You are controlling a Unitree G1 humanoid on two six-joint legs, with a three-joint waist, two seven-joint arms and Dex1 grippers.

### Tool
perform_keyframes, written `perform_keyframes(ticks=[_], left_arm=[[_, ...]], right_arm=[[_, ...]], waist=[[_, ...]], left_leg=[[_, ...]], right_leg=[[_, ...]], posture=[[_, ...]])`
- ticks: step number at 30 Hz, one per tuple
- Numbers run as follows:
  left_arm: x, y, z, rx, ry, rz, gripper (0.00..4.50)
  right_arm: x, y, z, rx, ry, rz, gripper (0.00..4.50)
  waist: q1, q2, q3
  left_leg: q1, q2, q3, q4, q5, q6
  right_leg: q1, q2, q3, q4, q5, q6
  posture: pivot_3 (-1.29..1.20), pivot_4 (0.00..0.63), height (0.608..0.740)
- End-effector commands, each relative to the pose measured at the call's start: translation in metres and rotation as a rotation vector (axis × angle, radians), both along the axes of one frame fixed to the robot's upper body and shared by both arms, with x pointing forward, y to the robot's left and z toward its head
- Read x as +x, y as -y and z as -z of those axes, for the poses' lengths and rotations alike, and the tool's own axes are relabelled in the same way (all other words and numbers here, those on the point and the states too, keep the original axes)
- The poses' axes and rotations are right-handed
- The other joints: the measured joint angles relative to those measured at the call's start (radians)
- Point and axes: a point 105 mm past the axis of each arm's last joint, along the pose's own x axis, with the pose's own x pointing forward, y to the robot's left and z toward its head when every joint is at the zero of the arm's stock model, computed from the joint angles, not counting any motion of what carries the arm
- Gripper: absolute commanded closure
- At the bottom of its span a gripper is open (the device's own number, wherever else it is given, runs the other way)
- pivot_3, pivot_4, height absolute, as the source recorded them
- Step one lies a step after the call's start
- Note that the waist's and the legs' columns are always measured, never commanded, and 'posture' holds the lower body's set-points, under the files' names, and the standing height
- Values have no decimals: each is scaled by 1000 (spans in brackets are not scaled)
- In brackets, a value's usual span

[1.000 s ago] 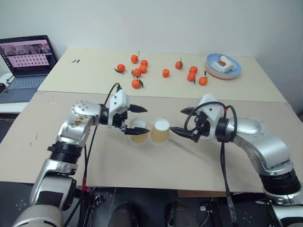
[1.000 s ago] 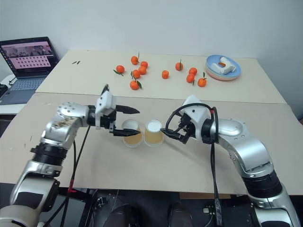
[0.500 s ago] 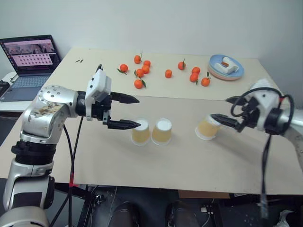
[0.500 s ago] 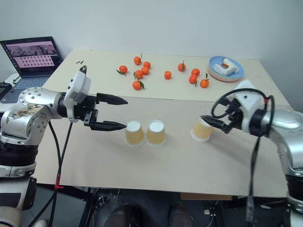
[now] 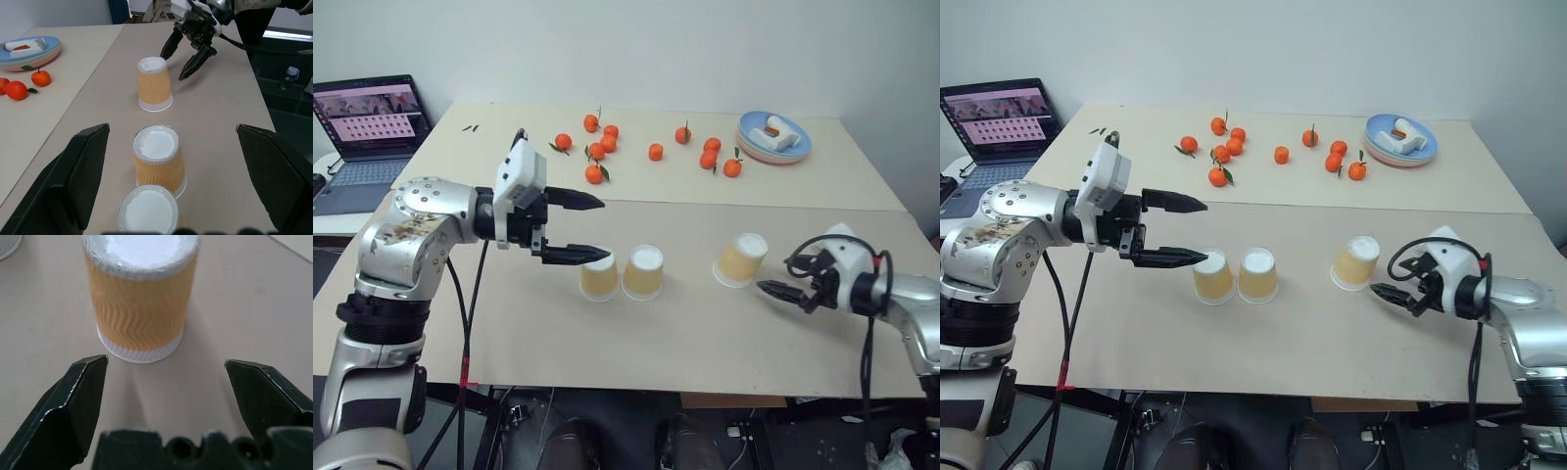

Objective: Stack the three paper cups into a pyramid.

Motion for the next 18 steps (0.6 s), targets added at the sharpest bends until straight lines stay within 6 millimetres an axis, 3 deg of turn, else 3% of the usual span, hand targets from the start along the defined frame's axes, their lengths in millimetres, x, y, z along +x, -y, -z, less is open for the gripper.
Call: perform_keyframes(ticks=[1, 10, 18], left_arm=[[-4, 2, -11, -8, 45, 9, 74], [-4, 3, -10, -14, 48, 2, 74], [-4, 3, -8, -10, 50, -2, 74]], right_arm=[[11, -22, -22, 13, 93, -61, 0], [17, -41, -52, 74, 176, -111, 0], [21, -38, -44, 78, 159, -87, 0]], waist=[[0, 0, 0], [7, 0, 0], [6, 0, 0]], left_leg=[[0, 0, 0, 0, 0, 0], [-1, 0, 0, 0, 0, 0], [-1, 0, 0, 0, 0, 0]], right_leg=[[0, 0, 0, 0, 0, 0], [0, 0, -1, 0, 0, 0], [0, 0, -1, 0, 0, 0]], posture=[[0, 150, 686], [0, 150, 686], [0, 150, 686]])
